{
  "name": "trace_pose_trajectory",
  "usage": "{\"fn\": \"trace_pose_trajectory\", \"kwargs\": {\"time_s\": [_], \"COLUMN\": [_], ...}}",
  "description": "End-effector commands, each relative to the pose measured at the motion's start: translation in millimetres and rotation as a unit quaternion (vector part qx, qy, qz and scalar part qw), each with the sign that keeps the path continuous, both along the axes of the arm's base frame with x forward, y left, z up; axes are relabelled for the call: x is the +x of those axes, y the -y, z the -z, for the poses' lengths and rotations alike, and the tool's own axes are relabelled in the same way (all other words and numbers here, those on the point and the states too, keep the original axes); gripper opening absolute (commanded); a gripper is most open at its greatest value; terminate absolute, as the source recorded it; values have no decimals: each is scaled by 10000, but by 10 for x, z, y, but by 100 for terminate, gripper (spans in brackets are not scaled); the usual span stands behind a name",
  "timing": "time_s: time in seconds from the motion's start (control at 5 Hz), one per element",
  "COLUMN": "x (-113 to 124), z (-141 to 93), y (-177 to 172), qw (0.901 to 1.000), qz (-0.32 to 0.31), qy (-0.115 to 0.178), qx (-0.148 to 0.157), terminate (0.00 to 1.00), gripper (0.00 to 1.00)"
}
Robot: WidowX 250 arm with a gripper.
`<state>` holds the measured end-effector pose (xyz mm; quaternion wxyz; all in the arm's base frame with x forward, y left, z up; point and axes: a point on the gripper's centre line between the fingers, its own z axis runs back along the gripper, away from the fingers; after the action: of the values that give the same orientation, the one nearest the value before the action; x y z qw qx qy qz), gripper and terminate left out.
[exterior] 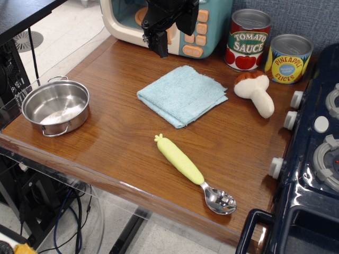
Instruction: Move the cloth so its to the right of the spoon
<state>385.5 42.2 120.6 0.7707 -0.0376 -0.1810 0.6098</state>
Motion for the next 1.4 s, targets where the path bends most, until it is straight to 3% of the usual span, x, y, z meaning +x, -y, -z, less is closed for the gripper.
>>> {"fn": "trace_pose_trajectory", "kwargs": {"time_s": [0.0,0.6,1.2], "x": [0,126,75], "z": [0,658,911], "y": [0,-111,103], "qw": [10000,9950,9906], "qz": [0,-64,229], "qy": [0,-986,-1345], "qx": [0,173,120], "terminate": [0,0,0], "gripper": [100,100,100]}}
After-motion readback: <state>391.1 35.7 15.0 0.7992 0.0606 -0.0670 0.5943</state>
